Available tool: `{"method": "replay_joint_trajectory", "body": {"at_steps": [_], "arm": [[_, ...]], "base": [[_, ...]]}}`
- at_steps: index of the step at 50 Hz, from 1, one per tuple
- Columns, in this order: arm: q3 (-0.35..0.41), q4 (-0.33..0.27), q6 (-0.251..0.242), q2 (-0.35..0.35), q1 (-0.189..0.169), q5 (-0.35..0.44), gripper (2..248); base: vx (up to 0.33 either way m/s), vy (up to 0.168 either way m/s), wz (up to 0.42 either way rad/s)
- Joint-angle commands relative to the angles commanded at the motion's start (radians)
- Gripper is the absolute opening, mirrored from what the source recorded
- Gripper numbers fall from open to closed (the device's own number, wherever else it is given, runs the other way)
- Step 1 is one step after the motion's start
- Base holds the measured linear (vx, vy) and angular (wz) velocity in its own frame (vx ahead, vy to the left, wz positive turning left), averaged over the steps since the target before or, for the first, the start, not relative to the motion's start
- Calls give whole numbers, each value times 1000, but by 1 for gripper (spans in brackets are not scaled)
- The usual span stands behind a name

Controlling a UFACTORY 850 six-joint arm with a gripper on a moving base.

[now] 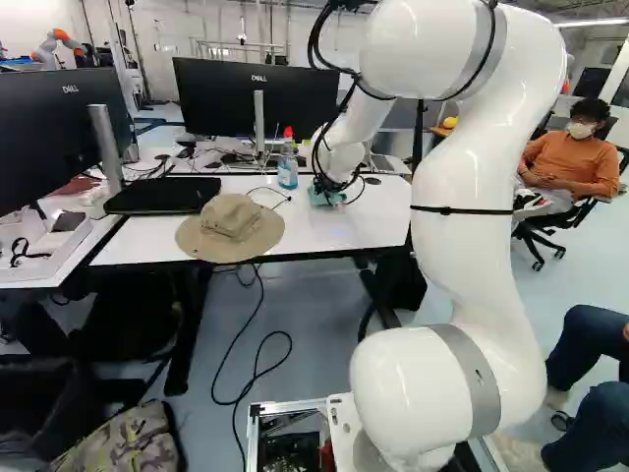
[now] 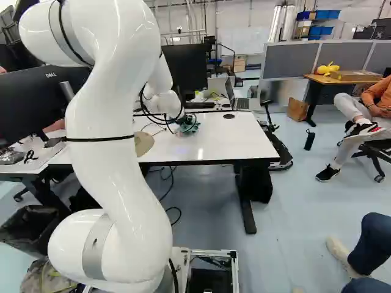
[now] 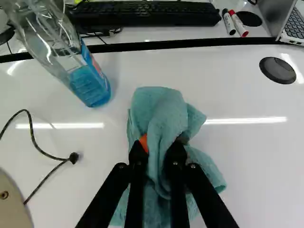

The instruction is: Clean the table with the green towel

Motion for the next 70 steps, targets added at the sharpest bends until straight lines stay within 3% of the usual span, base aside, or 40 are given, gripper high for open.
{"method": "replay_joint_trajectory", "body": {"at_steps": [18,36,70], "arm": [[90,0,0,70,3,0,54],[148,0,0,117,-39,0,54],[114,0,0,89,-139,0,54]], "base": [[0,0,0],[0,0,0],[0,0,0]]}}
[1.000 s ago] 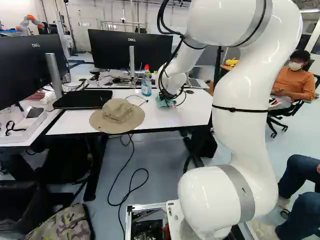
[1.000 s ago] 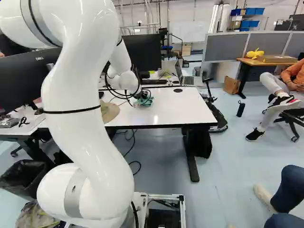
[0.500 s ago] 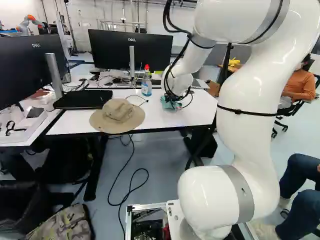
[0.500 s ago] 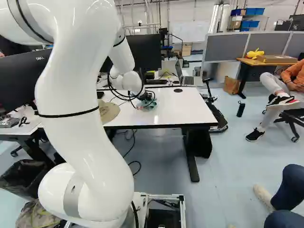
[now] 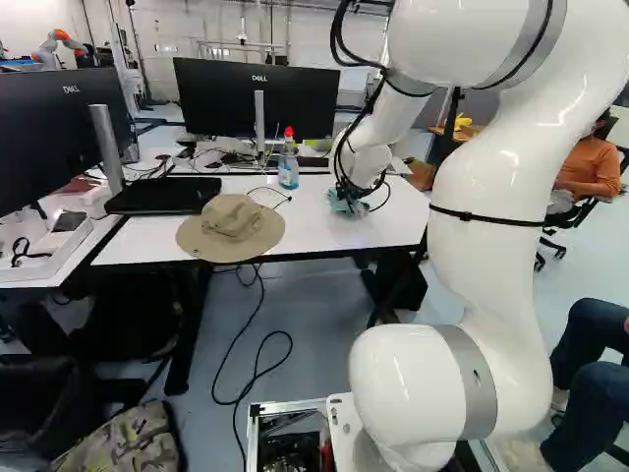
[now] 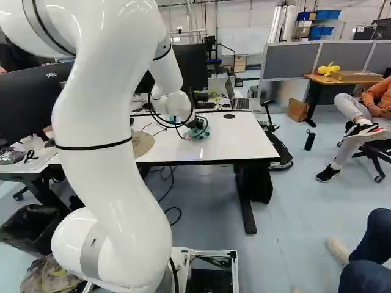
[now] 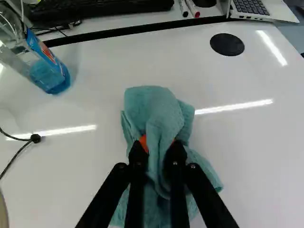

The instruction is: Clean the table with the green towel

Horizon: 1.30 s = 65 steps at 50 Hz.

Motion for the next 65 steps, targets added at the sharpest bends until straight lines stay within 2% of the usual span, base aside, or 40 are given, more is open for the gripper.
{"method": "replay_joint_trajectory", "body": {"at_steps": [26,46,65], "arm": [[-130,0,0,-102,9,0,54],[-174,0,0,-135,59,0,54],[-181,0,0,-141,112,0,54]], "base": [[0,0,0],[0,0,0],[0,0,0]]}}
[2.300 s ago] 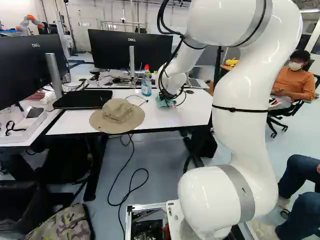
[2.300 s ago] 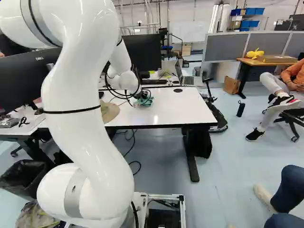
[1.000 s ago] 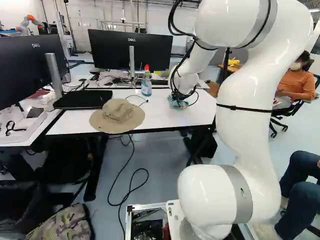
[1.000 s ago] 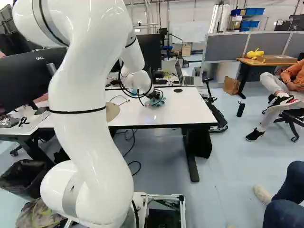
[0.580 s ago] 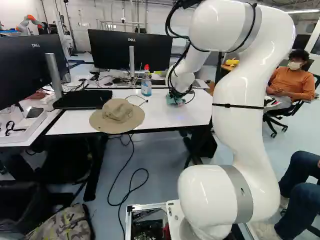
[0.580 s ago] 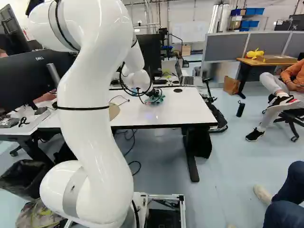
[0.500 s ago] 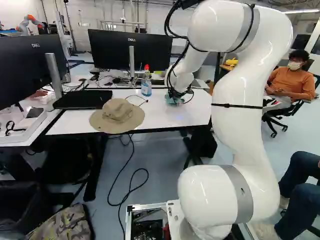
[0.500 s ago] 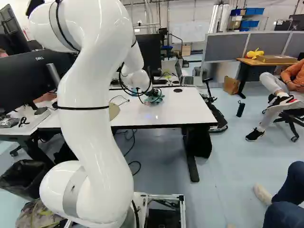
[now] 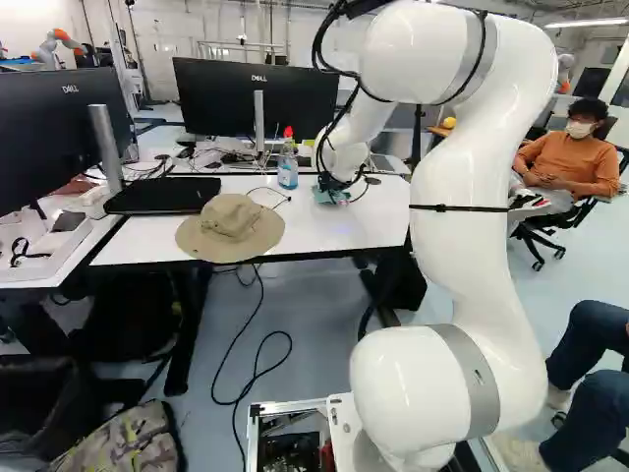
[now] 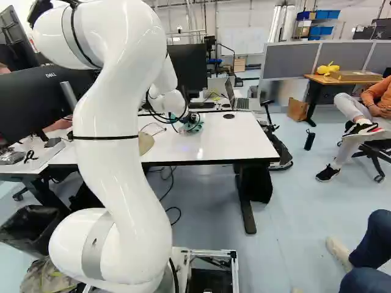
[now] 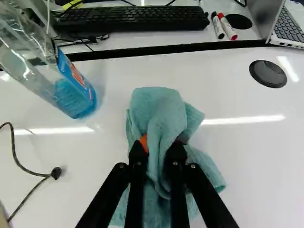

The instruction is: Clean the table with the green towel

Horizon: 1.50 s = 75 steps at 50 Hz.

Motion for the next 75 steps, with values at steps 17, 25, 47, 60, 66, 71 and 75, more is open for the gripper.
{"method": "replay_joint_trajectory", "body": {"at_steps": [17,25,47,60,66,71,75], "arm": [[18,0,0,14,47,0,54],[43,0,0,33,66,0,54],[152,0,0,118,82,0,54],[210,0,0,164,59,0,54],[226,0,0,177,43,0,54],[233,0,0,183,27,0,54],[234,0,0,184,16,0,54]], "base": [[0,0,0],[0,0,0],[0,0,0],[0,0,0],[0,0,0],[0,0,0],[0,0,0]]}}
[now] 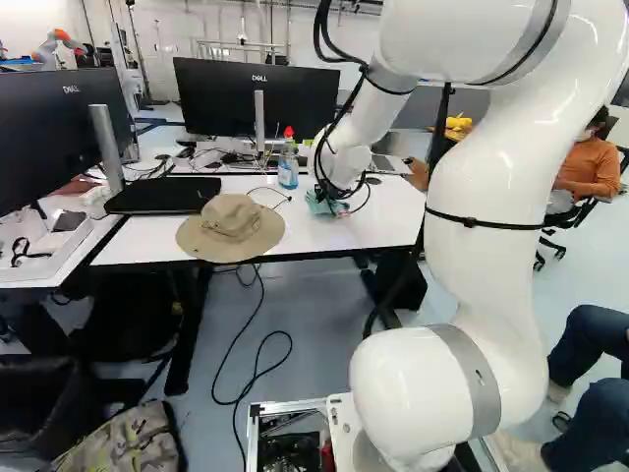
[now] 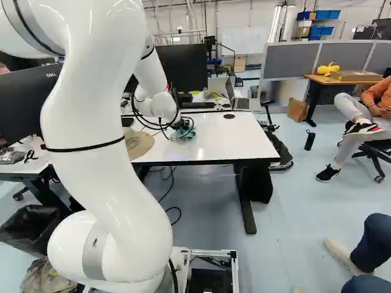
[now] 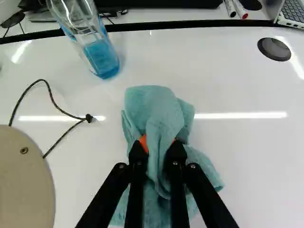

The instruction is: Clean the table with the green towel

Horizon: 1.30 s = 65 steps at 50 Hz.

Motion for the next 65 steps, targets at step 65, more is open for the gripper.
{"method": "replay_joint_trajectory", "body": {"at_steps": [65], "arm": [[17,0,0,104,-50,-120,54]], "base": [[0,0,0]]}}
